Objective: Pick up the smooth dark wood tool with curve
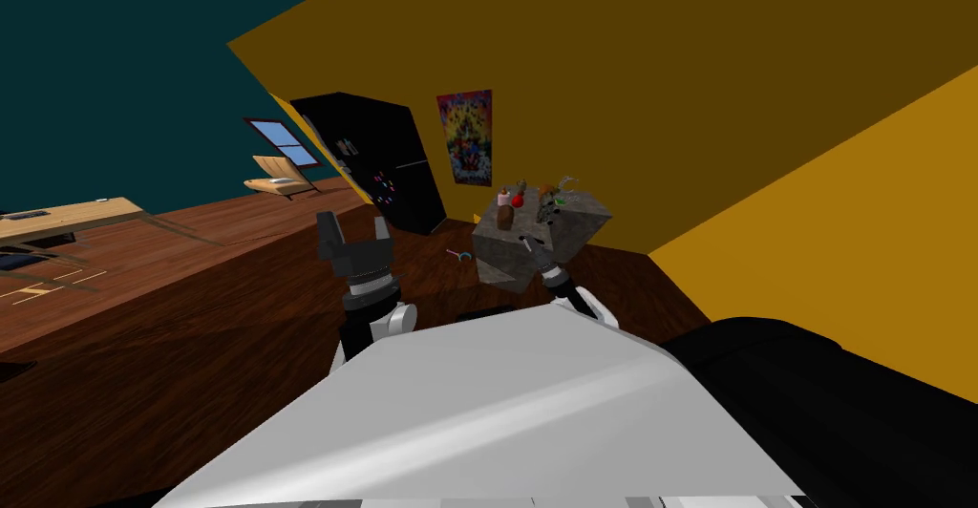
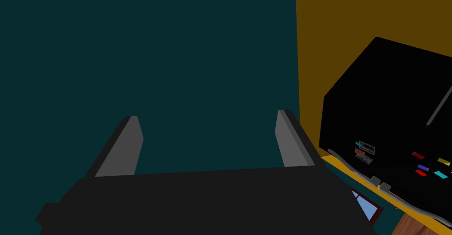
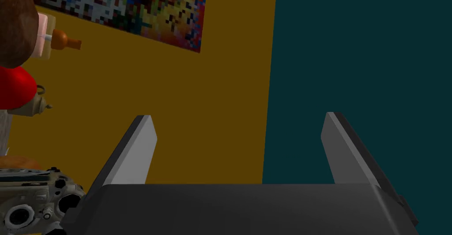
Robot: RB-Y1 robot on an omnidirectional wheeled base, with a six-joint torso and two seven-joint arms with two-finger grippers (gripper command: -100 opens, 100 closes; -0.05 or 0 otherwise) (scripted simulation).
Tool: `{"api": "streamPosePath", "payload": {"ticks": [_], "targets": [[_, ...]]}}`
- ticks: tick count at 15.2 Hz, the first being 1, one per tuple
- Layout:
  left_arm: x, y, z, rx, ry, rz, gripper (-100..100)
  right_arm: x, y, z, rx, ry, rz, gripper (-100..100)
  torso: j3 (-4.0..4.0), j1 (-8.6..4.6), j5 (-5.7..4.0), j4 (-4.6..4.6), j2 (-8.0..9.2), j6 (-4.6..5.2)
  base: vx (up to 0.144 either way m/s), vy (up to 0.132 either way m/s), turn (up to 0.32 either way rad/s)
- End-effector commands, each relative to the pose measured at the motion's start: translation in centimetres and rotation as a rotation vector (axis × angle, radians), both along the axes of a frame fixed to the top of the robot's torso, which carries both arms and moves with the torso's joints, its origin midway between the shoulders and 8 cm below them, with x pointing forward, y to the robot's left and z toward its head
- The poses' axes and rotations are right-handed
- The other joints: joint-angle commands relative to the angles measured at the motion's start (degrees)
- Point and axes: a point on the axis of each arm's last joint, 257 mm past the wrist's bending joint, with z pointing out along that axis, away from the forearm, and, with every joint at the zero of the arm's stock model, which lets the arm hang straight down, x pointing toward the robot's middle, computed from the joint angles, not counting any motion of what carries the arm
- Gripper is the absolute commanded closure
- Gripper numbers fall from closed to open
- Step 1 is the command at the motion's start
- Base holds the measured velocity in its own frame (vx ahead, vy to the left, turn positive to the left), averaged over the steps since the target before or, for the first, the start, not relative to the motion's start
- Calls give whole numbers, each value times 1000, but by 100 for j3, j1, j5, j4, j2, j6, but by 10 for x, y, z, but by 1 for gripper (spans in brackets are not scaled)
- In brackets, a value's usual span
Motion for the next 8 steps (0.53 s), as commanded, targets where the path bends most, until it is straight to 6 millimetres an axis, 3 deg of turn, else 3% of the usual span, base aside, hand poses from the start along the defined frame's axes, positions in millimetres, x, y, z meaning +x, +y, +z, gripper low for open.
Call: {"api": "streamPosePath", "payload": {"ticks": [1, 2, 3, 7, 8], "targets": [[0, 0, 0, 0, 0, 0, 0, -3, 0, -9, -33, 19, 12, -100, 0, 0, 0, 0, 0, 0, 26, 53, 10], [0, 0, 0, 0, 0, 0, 0, -7, 0, -35, -87, 63, 26, -100, 0, -4, 0, 0, 1, 1, 24, 66, 53], [0, 0, 0, 0, 0, 0, 0, -8, 0, -36, -102, 66, 34, -100, 1, -3, 0, 0, 2, 0, 24, 67, 47], [0, 0, 0, 0, 0, 0, 0, -22, -7, -90, -239, 161, 79, -100, -3, 5, 1, -1, -5, -1, 39, 84, 67], [0, 0, 0, 0, 0, 0, 0, -23, -8, -91, -246, 162, 83, -100, -4, 7, 2, -2, -6, -1, 23, 69, 19]]}}
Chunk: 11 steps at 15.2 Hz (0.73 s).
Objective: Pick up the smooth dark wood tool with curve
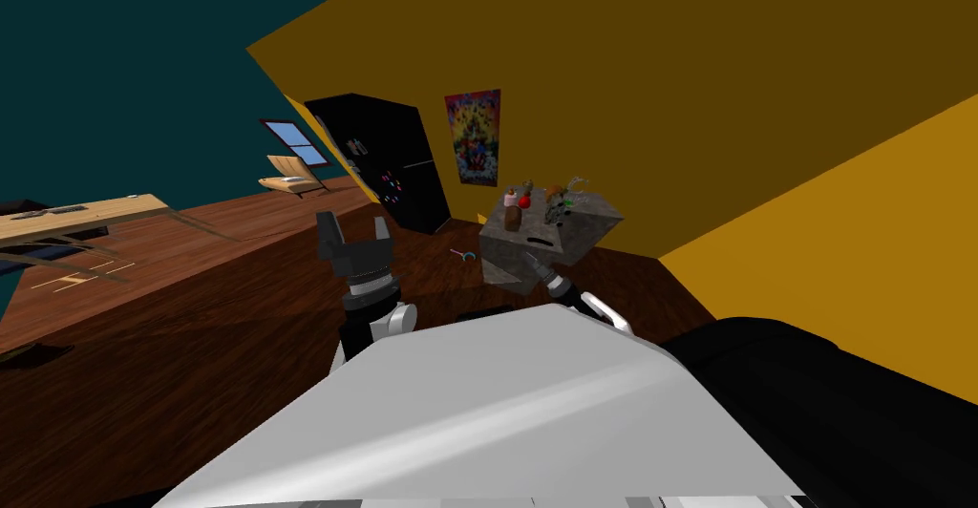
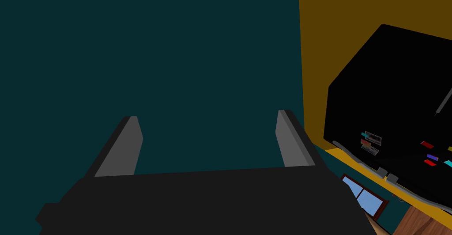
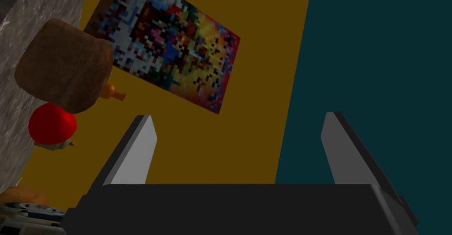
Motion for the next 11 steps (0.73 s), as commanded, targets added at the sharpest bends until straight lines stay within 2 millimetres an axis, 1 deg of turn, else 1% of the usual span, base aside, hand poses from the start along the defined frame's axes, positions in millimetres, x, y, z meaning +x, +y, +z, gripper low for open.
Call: {"api": "streamPosePath", "payload": {"ticks": [1, 3, 4, 5, 6, 7, 8, 9, 10, 11], "targets": [[0, 0, 0, 0, 0, 0, 0, -13, -6, -32, -78, 57, 24, -100, 0, 0, 0, 0, 0, 0, 28, 70, 51], [0, 0, 0, 0, 0, 0, 0, -14, -8, -34, -96, 62, 34, -100, 1, -2, -1, 0, 1, -1, 29, 59, 45], [0, 0, 0, 0, 0, 0, 0, -24, -13, -56, -154, 100, 57, -100, 1, -8, -2, 1, 2, -1, 24, 59, 82], [0, 0, 0, 0, 0, 0, 0, -26, -18, -61, -174, 112, 62, -100, 2, -8, -3, 1, 2, -2, 31, 66, 75], [0, 0, 0, 0, 0, 0, 0, -37, -20, -78, -219, 139, 87, -100, 1, -7, -2, 1, 2, -1, 47, 84, 87], [0, 0, 0, 0, 0, 0, 0, -39, -29, -85, -248, 157, 92, -100, 0, -2, -1, 0, -1, 0, 47, 96, 66], [0, 0, 0, 0, 0, 0, 0, -40, -31, -87, -252, 162, 91, -100, -1, 4, -1, 0, -3, -2, 31, 72, 22], [0, 0, 0, 0, 0, 0, 0, -53, -39, -108, -308, 201, 114, -100, -1, 1, 0, 0, -1, -1, 32, 76, 63], [0, 0, 0, 0, 0, 0, 0, -54, -45, -112, -329, 211, 119, -100, 0, 1, 0, 0, 0, -1, 30, 80, 73], [0, 0, 0, 0, 0, 0, 0, -55, -46, -112, -333, 212, 121, -100, 1, 0, 0, 0, 1, -2, 24, 56, 35]]}}
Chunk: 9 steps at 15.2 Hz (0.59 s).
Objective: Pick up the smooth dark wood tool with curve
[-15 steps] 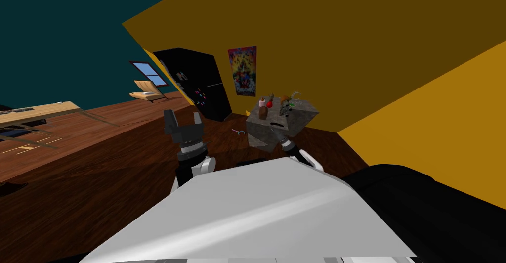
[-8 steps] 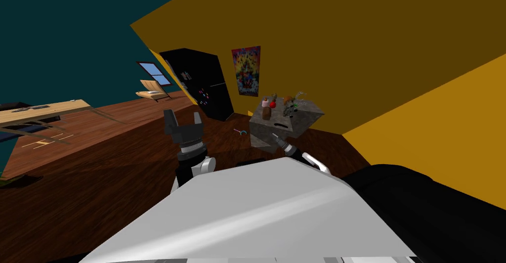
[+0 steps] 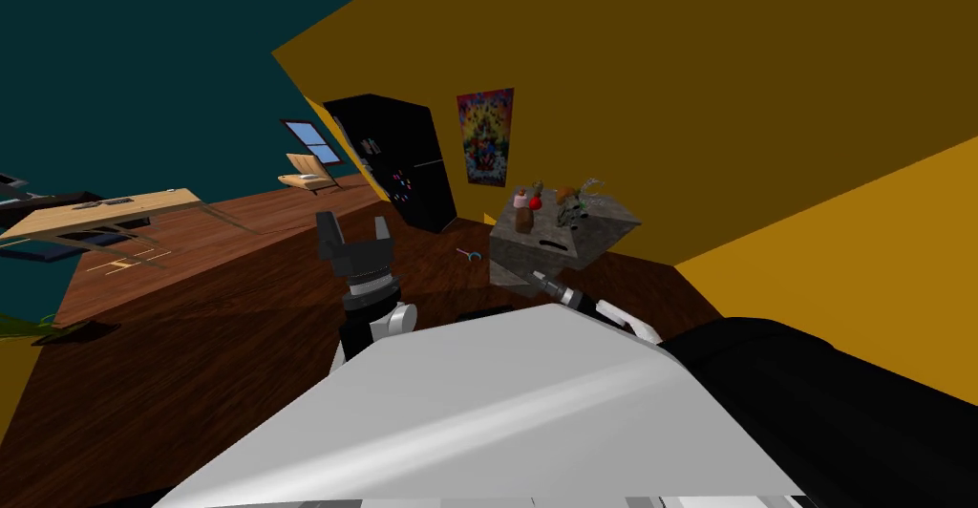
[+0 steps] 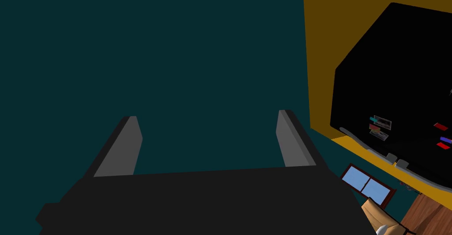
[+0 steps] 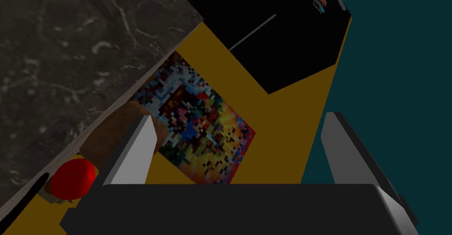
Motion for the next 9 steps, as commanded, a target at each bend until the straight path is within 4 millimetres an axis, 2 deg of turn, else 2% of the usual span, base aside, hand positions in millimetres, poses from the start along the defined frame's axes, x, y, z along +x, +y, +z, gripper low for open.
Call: {"api": "streamPosePath", "payload": {"ticks": [1, 3, 4, 5, 6, 7, 8, 9], "targets": [[0, 0, 0, 0, 0, 0, 0, -18, -15, -25, -79, 53, 32, -100, 0, 0, 0, 0, 0, 0, 32, 63, 76], [0, 0, 0, 0, 0, 0, 0, -19, -21, -27, -99, 61, 38, -100, -1, 1, 0, 0, -3, -1, 37, 60, 61], [0, 0, 0, 0, 0, 0, 0, -34, -31, -40, -160, 92, 80, -100, -1, -3, -1, 0, -2, 0, 45, 56, 85], [0, 0, 0, 0, 0, 0, 0, -37, -42, -48, -180, 111, 70, -100, -3, -4, -1, -1, -5, -2, 44, 62, 92], [0, 0, 0, 0, 0, 0, 0, -37, -42, -48, -180, 111, 70, -100, -3, -2, -1, -1, -5, 0, 29, 48, 26], [0, 0, 0, 0, 0, 0, 0, -51, -54, -60, -239, 143, 109, -100, -1, -4, -1, -1, -2, 0, 45, 72, 92], [0, 0, 0, 0, 0, 0, 0, -54, -64, -65, -260, 159, 105, -100, -2, 0, -1, -1, -5, -1, 50, 77, 91], [0, 0, 0, 0, 0, 0, 0, -55, -66, -66, -262, 162, 103, -100, -3, 3, 0, -1, -6, 0, 31, 51, 18]]}}
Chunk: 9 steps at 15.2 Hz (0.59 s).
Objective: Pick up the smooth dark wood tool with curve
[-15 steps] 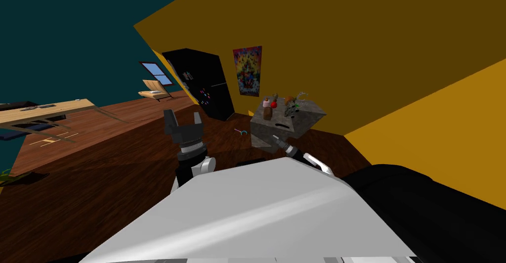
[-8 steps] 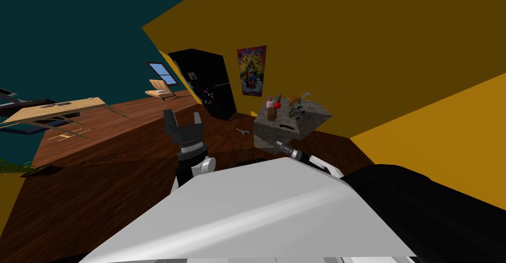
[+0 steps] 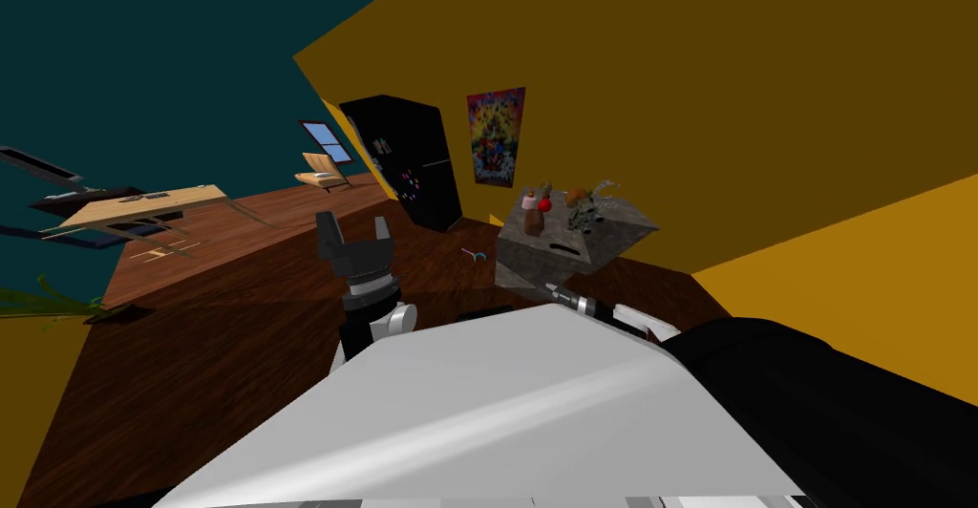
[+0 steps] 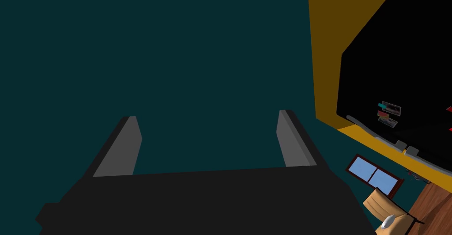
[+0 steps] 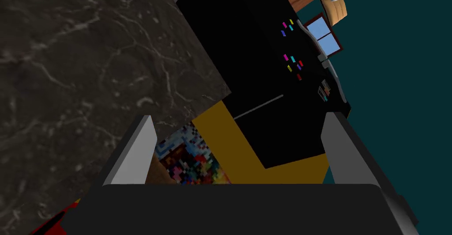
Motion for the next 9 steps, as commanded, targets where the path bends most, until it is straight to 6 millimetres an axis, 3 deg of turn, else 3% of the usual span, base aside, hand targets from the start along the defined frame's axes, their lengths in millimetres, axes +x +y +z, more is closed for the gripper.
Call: {"api": "streamPosePath", "payload": {"ticks": [1, 2, 5, 7, 8, 9], "targets": [[0, 0, 0, 0, 0, 0, 0, -18, -22, -15, -72, 48, 35, -100, 0, 0, 0, 0, 0, 0, 31, 63, 76], [0, 0, 0, 0, 0, 0, 0, -21, -33, -18, -97, 60, 36, -100, 1, 1, 0, 0, 1, -1, 36, 66, 87], [0, 0, 0, 0, 0, 0, 0, -54, -74, -39, -223, 142, 96, -100, -4, 4, 1, -1, -8, -1, 69, 75, 119], [0, 0, 0, 0, 0, 0, 0, -57, -90, -39, -260, 158, 101, -100, -8, 8, 2, -3, -14, -2, 61, 68, 72], [0, 0, 0, 0, 0, 0, 0, -72, -108, -45, -312, 193, 130, -100, -6, 5, 1, -2, -10, -1, 45, 64, 84], [0, 0, 0, 0, 0, 0, 0, -74, -120, -44, -338, 204, 133, -100, -4, 4, 1, -2, -7, -2, 54, 61, 94]]}}
